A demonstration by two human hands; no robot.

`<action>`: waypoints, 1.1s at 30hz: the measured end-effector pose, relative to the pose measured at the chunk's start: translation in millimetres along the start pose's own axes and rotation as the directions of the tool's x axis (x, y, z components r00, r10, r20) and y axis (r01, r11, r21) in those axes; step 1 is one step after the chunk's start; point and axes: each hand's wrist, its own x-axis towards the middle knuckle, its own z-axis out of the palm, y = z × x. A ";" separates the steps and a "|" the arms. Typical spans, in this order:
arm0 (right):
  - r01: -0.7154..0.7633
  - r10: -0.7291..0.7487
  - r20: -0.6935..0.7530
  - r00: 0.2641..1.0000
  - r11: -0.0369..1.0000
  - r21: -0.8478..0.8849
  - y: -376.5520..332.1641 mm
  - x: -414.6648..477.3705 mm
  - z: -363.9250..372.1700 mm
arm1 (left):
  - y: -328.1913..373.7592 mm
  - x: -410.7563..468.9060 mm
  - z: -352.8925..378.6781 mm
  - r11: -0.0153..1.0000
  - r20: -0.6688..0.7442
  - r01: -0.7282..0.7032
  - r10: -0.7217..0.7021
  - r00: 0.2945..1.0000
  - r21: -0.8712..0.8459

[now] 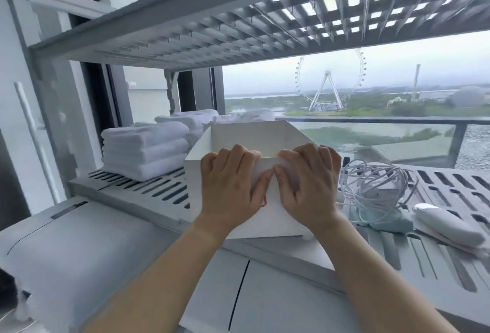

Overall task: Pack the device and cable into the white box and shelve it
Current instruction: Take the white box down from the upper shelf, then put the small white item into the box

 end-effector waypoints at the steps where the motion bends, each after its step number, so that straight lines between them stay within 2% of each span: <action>1: -0.016 0.016 0.015 1.000 1.000 0.002 3.1 -0.2 1.7 | 0.7 0.4 7.0 1.000 0.001 0.005 -0.005 1.000 0.005; 6: -0.069 0.068 0.095 0.993 0.998 0.010 3.7 0.9 7.7 | -2.2 0.7 26.9 0.999 0.006 0.037 -0.038 0.999 0.036; 11: -0.097 0.078 0.178 0.981 0.990 0.099 3.6 7.1 -0.7 | 2.5 11.2 20.2 0.997 0.090 0.070 -0.074 0.993 0.037; 15: -0.084 0.039 0.231 0.972 0.979 0.187 13.9 25.3 -20.9 | 33.3 31.4 10.6 0.975 0.166 0.180 -0.158 0.973 -0.130; 18: -0.059 0.014 0.238 0.971 0.981 0.183 35.1 38.0 -42.9 | 67.2 47.3 7.1 0.942 0.190 0.255 -0.216 0.958 -0.216; 25: 0.005 -0.023 0.281 0.960 0.998 0.065 105.4 46.3 -92.6 | 135.9 58.5 16.1 0.937 0.193 0.246 -0.202 0.960 -0.247; 33: 0.034 -0.057 0.364 0.930 0.997 0.069 171.5 43.0 -134.7 | 210.7 63.8 33.5 0.923 0.261 0.209 -0.125 0.957 -0.323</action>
